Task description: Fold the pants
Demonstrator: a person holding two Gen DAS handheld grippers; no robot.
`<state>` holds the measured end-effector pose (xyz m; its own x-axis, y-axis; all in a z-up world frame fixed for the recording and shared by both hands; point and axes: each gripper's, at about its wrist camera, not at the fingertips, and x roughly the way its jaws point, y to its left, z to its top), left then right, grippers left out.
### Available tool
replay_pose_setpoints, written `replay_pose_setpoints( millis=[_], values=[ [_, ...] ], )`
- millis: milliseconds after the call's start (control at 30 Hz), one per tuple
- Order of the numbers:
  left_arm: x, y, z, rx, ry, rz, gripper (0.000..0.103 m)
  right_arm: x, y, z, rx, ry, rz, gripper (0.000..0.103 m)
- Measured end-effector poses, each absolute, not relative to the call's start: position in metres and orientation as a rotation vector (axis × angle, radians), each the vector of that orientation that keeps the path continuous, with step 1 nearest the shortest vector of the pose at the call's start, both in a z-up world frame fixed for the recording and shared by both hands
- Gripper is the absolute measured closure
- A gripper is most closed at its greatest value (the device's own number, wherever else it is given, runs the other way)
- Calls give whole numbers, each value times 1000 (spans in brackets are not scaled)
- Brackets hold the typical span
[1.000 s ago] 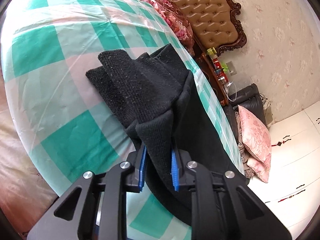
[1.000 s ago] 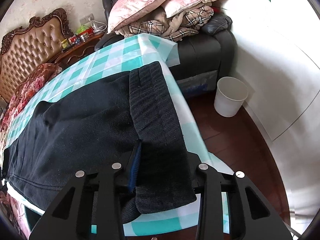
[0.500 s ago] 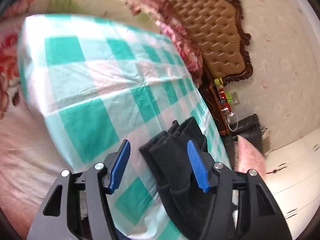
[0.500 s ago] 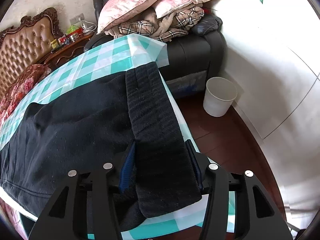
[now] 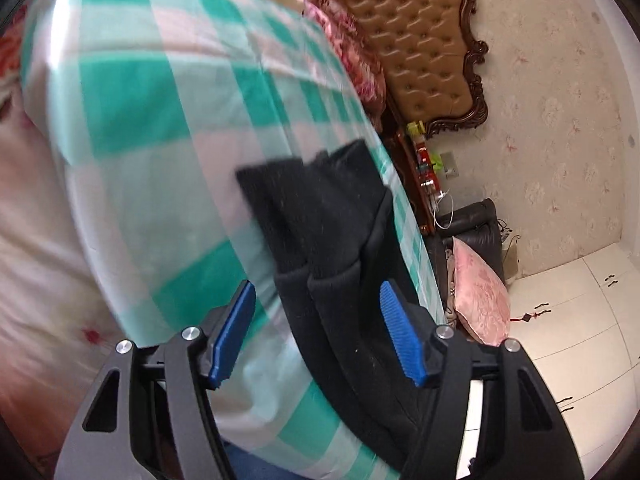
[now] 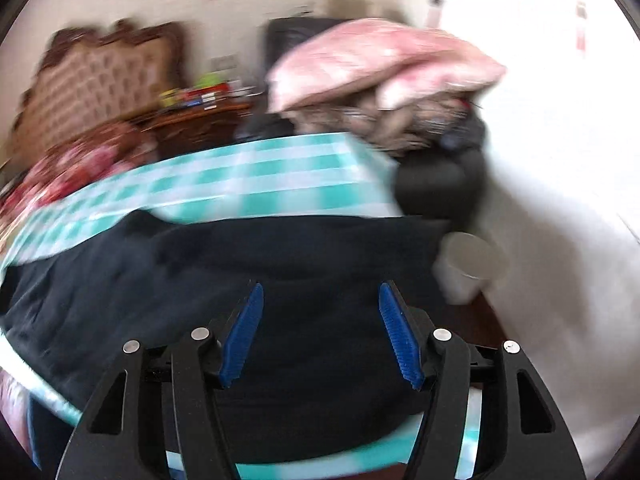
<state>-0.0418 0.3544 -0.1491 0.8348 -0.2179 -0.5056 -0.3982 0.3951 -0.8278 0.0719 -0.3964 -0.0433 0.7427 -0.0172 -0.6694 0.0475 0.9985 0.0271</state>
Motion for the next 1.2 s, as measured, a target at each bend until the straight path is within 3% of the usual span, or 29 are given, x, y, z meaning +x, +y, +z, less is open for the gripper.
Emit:
replay_pose_setpoints(
  millis=[267, 533, 567, 633, 700, 767, 833, 967, 1200],
  values=[
    [-28, 355, -153, -1202, 609, 125, 39, 81, -350, -101, -49, 828, 2, 44],
    [-11, 322, -115, -892, 665, 171, 45, 74, -354, -119, -68, 789, -15, 34],
    [-8, 322, -119, -896, 693, 193, 48, 75, -352, -120, -73, 782, -23, 34],
    [-3, 326, -128, -882, 754, 268, 71, 73, -350, -122, -90, 762, -44, 30],
    [-4, 323, -124, -825, 770, 290, 72, 70, -350, -122, -99, 747, -57, 27],
    [-7, 317, -116, -755, 790, 353, 65, 69, -352, -122, -102, 745, -70, 23],
    [-14, 300, -98, -625, 754, 371, 67, 69, -351, -118, -105, 766, -93, 17],
    [3, 232, -72, -438, 712, 164, 63, 66, -334, -96, -63, 738, -15, 17],
    [31, 138, -109, -193, 853, 48, 63, 62, -251, -98, -143, 724, 192, 17]
  ],
)
